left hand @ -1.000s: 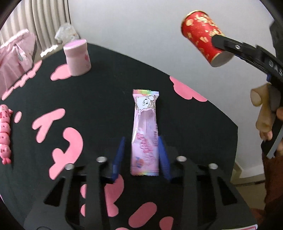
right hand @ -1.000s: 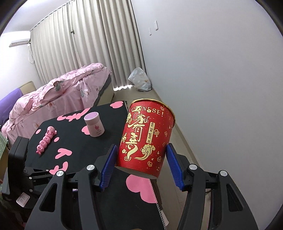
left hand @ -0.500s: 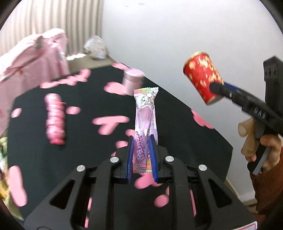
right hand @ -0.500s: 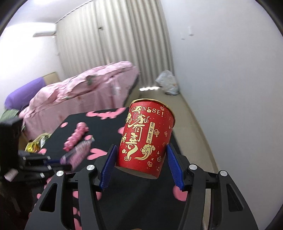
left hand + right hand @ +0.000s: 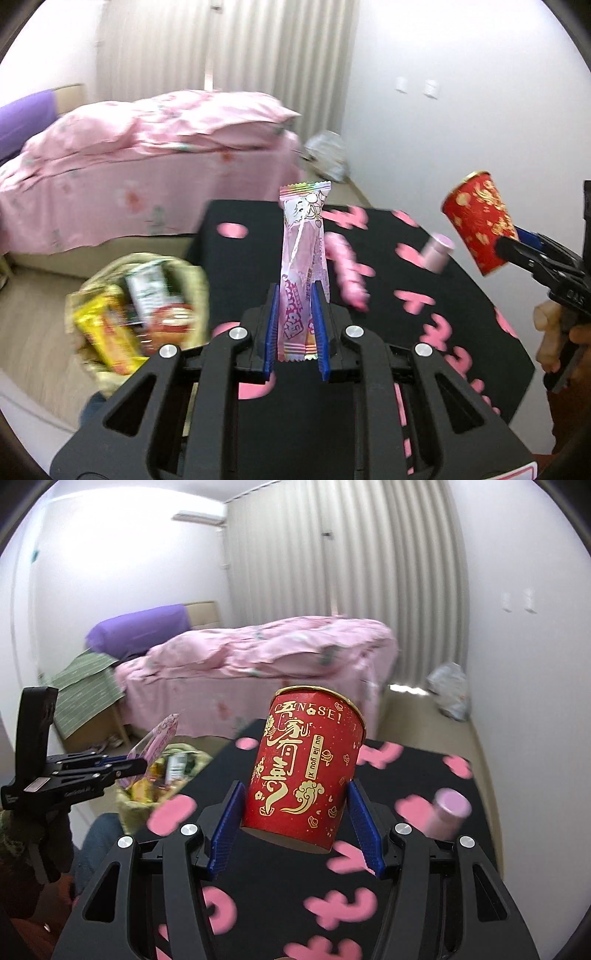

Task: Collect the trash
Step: 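Carry the candy stick wrapper and red cup over the yellow trash bag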

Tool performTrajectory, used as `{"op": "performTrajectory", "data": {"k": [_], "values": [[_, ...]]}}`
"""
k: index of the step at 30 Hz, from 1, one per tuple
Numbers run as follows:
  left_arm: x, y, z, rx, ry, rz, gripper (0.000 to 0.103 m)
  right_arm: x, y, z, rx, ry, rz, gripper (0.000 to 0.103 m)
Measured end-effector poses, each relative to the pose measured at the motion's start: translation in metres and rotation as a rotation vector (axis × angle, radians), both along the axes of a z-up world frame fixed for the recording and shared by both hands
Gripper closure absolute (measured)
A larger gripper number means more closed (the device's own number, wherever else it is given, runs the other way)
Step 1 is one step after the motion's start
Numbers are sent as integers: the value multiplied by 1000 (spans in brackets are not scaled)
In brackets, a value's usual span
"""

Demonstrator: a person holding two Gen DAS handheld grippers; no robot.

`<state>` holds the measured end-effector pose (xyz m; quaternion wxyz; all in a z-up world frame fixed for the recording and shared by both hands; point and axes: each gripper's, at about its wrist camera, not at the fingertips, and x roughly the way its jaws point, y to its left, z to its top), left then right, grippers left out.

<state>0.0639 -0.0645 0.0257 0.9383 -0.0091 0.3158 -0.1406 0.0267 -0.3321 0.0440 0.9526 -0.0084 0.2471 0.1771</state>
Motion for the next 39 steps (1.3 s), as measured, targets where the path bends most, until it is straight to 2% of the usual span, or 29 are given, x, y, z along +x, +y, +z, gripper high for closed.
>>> {"op": "performTrajectory", "data": {"k": [6,14,19,27,32,39], "values": [[0,81,-8,-48,0,179,86,21,67,9,-43,6,131,50],[1,152,-38,-88,49,363,86,50,138,-3,-52,78,275,50],[12,167,-62,-95,95,389,86,83,185,-28,-64,157,375,50],[49,172,-104,-113,187,390,86,157,257,-93,-107,330,473,50],[68,180,-122,-140,233,397,86,196,280,-125,-95,458,517,50],[78,184,-130,-173,253,416,86,217,301,-146,-147,518,568,51]]}}
